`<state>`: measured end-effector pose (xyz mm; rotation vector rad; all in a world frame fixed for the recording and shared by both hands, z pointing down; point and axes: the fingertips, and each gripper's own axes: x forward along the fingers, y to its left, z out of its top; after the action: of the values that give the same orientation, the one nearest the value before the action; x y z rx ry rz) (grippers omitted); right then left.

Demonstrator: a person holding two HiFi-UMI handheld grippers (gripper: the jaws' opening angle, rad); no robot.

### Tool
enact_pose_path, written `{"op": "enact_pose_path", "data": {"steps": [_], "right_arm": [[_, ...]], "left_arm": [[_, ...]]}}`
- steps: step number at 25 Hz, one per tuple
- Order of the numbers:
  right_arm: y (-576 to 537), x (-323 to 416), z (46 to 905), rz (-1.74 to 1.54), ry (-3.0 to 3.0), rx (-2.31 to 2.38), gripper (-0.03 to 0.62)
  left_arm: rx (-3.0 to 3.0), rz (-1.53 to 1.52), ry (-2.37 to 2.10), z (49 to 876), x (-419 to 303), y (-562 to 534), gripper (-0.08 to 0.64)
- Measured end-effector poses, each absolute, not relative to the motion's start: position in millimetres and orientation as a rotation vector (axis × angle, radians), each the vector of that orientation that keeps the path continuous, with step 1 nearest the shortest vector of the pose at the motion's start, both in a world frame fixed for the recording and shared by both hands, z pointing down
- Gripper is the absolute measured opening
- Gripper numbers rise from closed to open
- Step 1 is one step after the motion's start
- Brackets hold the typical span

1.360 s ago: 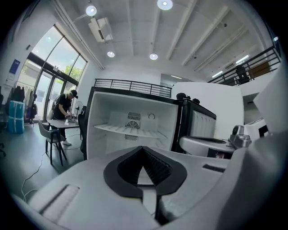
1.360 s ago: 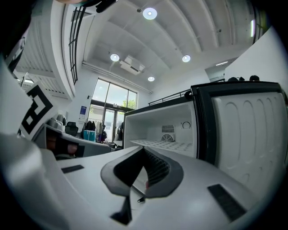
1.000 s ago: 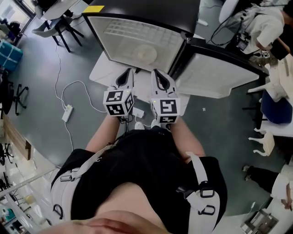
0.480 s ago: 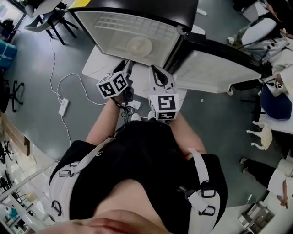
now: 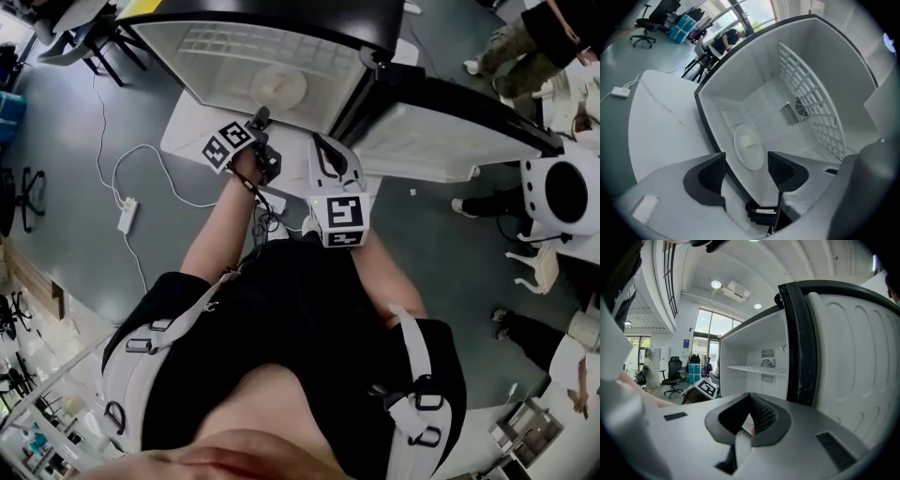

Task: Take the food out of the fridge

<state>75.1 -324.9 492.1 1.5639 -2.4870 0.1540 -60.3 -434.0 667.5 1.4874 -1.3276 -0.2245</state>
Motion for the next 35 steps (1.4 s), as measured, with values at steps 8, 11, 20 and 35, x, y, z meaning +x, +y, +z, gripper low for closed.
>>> {"op": "enact_pose_path", "data": {"steps": [8,11,20,35], "right_arm": [[-324,76,505,0.162,-2.465,1.516,0.008],[-324,74,509,0.164,-2.461,1.493,0.008],[-331,82,518,0.198,-2.44,1.511,0.008],[-332,87,518,0.204,-2.441,1.533,0.008]], "left_arm": [[1.25,-0.149,-1.358,733,-59,-452,0.29],[1.192,-0.15,-1.366,745,-61,-457,0.29],[1.144,-0.105,-1.396,751,-54,-474,0.296],[1.154,-0.237,-1.266,738,-59,-447,0.06]]}}
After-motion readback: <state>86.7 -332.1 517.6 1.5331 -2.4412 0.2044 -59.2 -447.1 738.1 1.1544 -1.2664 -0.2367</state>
